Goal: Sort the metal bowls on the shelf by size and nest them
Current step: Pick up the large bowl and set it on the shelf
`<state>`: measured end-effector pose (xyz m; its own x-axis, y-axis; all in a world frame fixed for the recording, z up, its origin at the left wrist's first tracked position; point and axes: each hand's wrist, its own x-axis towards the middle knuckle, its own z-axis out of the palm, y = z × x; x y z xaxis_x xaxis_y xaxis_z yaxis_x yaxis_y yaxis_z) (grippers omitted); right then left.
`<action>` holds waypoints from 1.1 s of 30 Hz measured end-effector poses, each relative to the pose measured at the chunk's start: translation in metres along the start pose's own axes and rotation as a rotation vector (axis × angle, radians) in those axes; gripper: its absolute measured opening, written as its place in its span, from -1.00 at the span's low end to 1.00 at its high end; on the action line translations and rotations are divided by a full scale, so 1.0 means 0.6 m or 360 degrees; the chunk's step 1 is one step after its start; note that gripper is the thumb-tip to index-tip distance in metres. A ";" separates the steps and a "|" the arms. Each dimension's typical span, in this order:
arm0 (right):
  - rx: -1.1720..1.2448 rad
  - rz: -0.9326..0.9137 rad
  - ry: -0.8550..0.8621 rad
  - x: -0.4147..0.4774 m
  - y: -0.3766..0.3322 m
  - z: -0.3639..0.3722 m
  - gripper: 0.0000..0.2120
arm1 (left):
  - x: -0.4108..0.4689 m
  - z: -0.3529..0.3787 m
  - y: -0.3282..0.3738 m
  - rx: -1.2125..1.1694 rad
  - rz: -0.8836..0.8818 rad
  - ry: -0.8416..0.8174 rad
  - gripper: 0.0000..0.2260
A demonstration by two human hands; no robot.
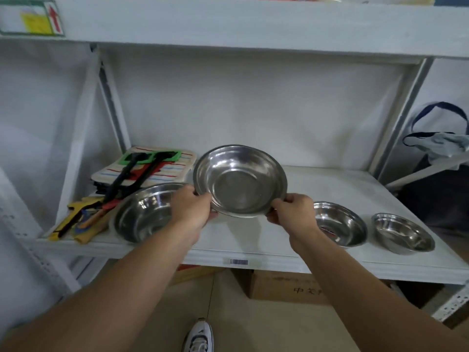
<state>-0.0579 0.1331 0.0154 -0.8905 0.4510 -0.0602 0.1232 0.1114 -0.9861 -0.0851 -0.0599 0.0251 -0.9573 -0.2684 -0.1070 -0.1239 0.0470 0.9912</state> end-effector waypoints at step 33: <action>-0.0992 -0.0231 -0.0237 -0.012 0.060 0.281 -0.67 | 0.117 -0.265 -0.124 0.0894 -0.0086 0.0383 -0.54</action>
<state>-0.1210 -0.0151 -0.0458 -0.9628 0.2701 0.0018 0.1879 0.6745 -0.7140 -0.1019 -0.2352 -0.0438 -0.8682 -0.4913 -0.0703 -0.3519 0.5095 0.7852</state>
